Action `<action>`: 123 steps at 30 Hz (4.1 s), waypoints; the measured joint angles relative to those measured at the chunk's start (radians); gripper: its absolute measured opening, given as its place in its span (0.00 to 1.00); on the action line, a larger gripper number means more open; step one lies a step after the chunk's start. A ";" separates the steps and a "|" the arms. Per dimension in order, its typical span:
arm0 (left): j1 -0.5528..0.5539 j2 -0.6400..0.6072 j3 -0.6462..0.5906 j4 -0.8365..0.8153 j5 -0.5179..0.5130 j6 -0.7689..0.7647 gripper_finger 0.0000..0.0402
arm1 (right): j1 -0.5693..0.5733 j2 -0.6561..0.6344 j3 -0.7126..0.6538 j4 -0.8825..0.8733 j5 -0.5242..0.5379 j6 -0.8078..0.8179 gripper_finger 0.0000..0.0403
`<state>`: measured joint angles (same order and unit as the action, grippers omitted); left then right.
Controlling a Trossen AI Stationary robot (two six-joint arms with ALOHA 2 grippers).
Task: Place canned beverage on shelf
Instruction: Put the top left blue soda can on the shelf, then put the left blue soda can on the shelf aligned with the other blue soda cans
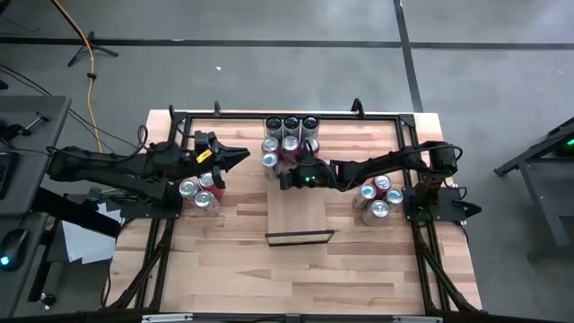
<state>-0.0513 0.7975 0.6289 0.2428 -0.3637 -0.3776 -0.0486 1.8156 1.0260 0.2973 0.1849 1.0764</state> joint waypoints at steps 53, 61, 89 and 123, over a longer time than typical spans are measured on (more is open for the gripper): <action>0.000 -0.024 0.001 -0.013 -0.092 0.031 0.00 | -0.006 -0.596 0.000 -0.961 0.240 -0.405 0.00; 0.000 -0.024 0.001 -0.014 -0.095 0.040 0.00 | -0.006 -0.628 0.000 -1.035 0.282 -0.404 0.00; 0.000 -0.024 0.001 -0.014 -0.095 0.056 0.00 | -0.006 -0.624 -0.001 -1.046 0.279 -0.423 0.00; 0.000 -0.024 0.001 -0.004 -0.082 0.057 0.00 | 0.042 -0.970 0.000 -0.605 -0.011 -0.832 0.00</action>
<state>-0.0513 0.7734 0.6300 0.2390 -0.4454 -0.3202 -0.0067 0.8451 1.0256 -0.3080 0.1743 0.2445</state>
